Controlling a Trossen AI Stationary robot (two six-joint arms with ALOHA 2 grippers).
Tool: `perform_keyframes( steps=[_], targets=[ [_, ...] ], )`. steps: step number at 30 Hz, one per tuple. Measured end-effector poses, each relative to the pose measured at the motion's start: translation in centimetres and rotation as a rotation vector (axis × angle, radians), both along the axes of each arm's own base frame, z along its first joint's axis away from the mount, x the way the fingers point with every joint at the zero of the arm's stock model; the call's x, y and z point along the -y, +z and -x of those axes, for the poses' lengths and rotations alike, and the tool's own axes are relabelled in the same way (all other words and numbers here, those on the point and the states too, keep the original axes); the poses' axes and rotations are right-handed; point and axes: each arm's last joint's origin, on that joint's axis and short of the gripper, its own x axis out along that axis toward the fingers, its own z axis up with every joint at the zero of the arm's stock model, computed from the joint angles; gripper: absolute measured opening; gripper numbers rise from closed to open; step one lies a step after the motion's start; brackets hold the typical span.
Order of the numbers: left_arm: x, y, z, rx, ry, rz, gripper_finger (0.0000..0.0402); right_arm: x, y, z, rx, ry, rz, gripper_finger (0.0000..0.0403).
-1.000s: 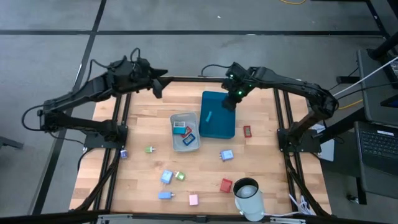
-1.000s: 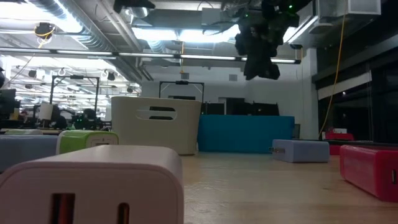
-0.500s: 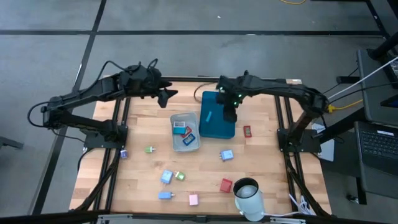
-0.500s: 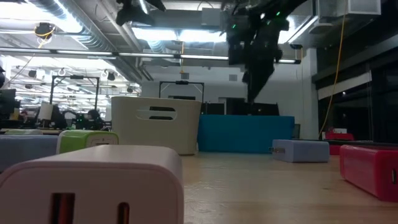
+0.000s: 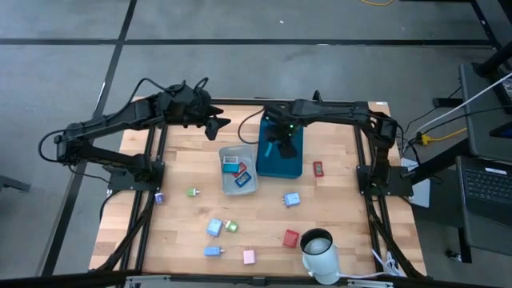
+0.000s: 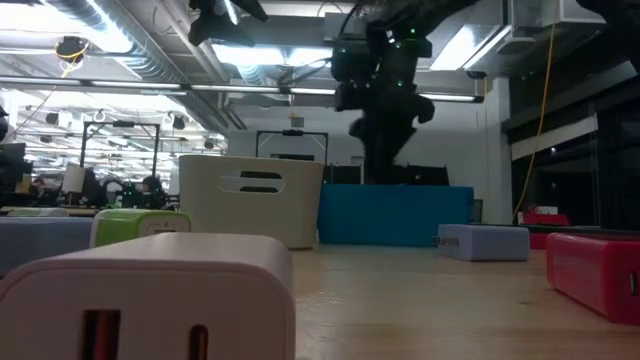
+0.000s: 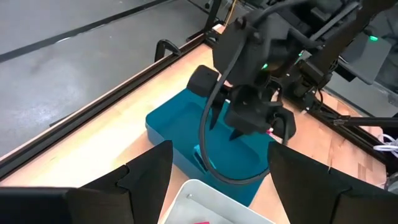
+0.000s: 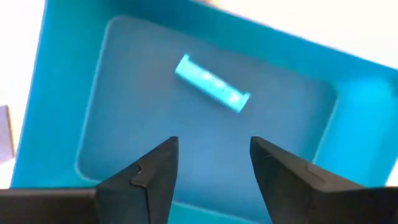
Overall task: Pick & Place Office items
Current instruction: Put the light blue timer into the gray bin
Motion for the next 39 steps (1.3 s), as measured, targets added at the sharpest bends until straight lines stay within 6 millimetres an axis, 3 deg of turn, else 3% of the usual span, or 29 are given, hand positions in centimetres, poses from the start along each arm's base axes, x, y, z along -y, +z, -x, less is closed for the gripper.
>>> perform_keyframes(
  steps=[5, 13, 26, 39],
  targets=[
    [0.0, 0.0, 0.0, -0.002, -0.003, -0.005, 0.0258, 0.1, -0.7, -0.4, 0.001, 0.048, 0.011, 0.0205],
    [0.0, 0.0, 0.0, -0.005, -0.003, -0.005, 0.0258, -0.2, -4.1, -1.7, -0.065, 0.107, -0.001, 0.0205],
    [0.0, 0.0, 0.0, -0.014, -0.016, -0.029, 0.0258, -1.9, -3.4, -3.0, -0.006, 0.230, 0.062, 0.0205],
    [0.0, 0.0, 0.0, -0.025, -0.033, -0.056, 0.0258, -1.5, -6.4, -3.8, -0.044, 0.244, 0.023, 0.0205]
  ],
)
